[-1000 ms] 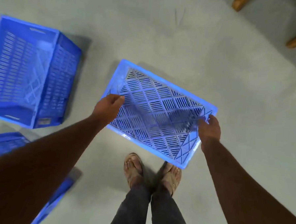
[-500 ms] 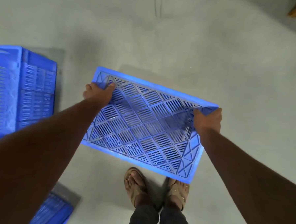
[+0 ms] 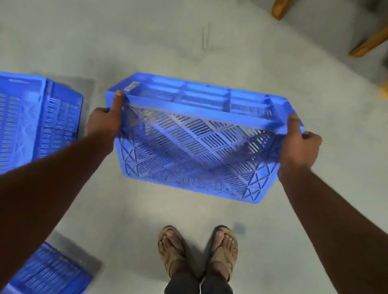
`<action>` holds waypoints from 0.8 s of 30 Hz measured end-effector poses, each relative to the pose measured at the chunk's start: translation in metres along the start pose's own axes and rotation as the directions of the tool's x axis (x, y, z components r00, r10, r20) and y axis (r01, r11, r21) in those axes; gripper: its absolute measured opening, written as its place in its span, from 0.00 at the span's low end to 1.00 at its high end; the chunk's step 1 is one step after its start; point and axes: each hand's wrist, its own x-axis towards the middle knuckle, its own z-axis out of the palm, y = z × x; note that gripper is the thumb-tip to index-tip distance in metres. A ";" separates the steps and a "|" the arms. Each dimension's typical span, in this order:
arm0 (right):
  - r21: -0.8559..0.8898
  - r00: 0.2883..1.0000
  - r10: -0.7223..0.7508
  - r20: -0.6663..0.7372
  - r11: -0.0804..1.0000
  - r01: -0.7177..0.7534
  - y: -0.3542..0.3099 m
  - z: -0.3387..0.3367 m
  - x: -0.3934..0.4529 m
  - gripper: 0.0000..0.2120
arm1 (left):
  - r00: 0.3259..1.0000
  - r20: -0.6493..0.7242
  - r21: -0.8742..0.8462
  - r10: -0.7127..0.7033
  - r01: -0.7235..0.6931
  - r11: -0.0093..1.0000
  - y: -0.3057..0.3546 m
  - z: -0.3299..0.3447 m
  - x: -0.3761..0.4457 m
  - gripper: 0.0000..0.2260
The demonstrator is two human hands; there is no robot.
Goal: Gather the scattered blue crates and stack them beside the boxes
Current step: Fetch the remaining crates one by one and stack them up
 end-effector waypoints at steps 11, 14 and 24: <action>-0.261 0.974 -0.098 0.205 0.953 0.151 0.084 -0.063 -0.008 0.24 | 0.996 0.087 -0.015 -0.026 0.028 1.000 -0.125 0.005 -0.069 0.24; -0.294 0.965 -0.147 0.216 0.933 0.208 0.109 -0.069 -0.010 0.21 | 0.997 0.077 -0.069 0.029 -0.024 0.997 -0.154 0.008 -0.075 0.21; -0.092 0.982 0.081 0.171 0.994 -0.066 0.090 -0.066 -0.051 0.42 | 0.966 0.226 -0.341 -0.130 0.203 0.918 -0.124 -0.013 -0.061 0.10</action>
